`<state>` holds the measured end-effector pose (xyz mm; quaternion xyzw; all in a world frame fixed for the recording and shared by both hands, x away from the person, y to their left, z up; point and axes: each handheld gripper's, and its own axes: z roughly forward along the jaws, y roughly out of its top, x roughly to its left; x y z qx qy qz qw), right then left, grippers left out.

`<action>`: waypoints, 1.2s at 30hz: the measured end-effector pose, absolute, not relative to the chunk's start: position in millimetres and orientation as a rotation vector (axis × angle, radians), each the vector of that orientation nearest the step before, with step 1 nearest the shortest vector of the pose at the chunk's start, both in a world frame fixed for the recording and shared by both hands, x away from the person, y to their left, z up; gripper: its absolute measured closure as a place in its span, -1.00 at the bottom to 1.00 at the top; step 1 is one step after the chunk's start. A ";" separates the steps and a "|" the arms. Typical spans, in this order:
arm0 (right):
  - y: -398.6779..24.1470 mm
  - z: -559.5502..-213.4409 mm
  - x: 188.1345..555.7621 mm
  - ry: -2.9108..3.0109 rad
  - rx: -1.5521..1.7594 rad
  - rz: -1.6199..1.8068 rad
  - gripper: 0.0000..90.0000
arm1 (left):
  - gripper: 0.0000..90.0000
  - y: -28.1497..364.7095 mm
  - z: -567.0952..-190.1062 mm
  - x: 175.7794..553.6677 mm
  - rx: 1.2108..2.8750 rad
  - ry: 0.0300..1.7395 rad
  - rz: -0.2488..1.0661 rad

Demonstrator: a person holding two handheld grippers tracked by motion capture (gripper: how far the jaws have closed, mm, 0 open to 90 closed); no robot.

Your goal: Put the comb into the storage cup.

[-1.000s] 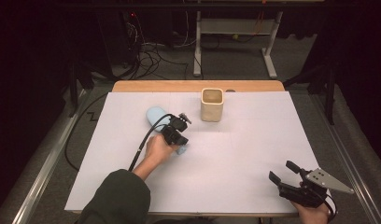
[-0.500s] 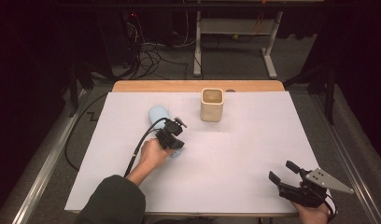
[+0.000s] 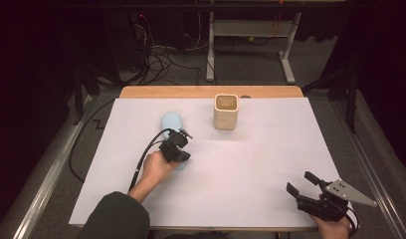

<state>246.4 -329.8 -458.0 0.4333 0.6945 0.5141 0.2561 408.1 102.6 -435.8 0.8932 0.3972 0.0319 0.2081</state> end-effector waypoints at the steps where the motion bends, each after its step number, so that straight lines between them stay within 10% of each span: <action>1: -329.8 -458.0 246.4 1.885 1.177 1.396 -0.53 | 0.99 104.1 -436.0 407.6 2.484 1.107 0.090; 36: -329.2 -458.2 246.4 1.885 1.180 1.391 -0.53 | 0.99 147.2 -433.8 406.4 2.456 1.256 0.213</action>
